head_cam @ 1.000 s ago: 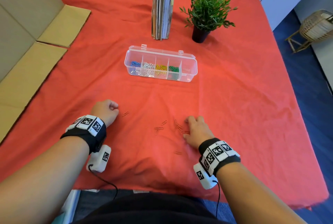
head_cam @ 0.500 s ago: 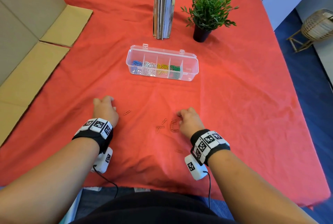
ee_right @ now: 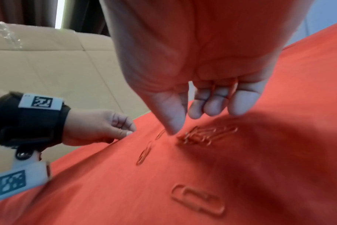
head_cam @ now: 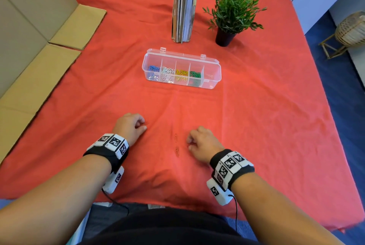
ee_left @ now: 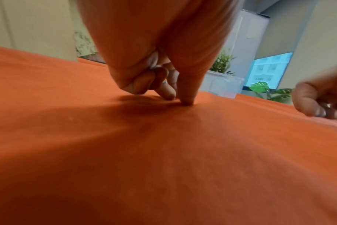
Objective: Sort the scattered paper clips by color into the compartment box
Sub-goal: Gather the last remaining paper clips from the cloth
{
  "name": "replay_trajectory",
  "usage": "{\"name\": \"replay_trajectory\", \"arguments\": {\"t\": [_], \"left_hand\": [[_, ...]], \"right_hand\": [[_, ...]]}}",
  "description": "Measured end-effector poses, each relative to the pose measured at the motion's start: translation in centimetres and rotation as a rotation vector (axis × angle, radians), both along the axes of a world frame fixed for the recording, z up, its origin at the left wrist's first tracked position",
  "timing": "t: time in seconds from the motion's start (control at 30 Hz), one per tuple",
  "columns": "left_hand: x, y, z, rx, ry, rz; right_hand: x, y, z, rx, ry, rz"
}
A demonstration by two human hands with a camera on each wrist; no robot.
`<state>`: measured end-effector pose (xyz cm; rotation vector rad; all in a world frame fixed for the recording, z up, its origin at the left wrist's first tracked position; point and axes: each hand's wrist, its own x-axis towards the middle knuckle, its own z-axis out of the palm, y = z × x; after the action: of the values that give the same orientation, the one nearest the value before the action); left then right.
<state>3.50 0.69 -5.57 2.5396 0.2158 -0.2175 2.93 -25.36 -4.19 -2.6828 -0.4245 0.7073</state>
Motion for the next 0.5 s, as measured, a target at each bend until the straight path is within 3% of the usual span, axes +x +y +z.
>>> {"name": "replay_trajectory", "arguments": {"t": [0.07,0.2,0.37,0.5], "left_hand": [[0.1,-0.7,-0.1,0.014,0.015,-0.034],[0.2,-1.9,-0.5,0.058,0.084,-0.069],[0.3,-2.5,-0.7,0.076,0.081,-0.07],[0.7,-2.3,-0.4,0.092,0.062,-0.078]], "right_hand": [[-0.2,-0.9,0.6,-0.048,0.046,-0.034],[-1.7,-1.0,0.7,-0.225,0.025,0.075],[-2.5,-0.6,-0.2,-0.136,-0.031,0.105],[-1.6,-1.1,-0.1,-0.029,0.09,0.007]]}}
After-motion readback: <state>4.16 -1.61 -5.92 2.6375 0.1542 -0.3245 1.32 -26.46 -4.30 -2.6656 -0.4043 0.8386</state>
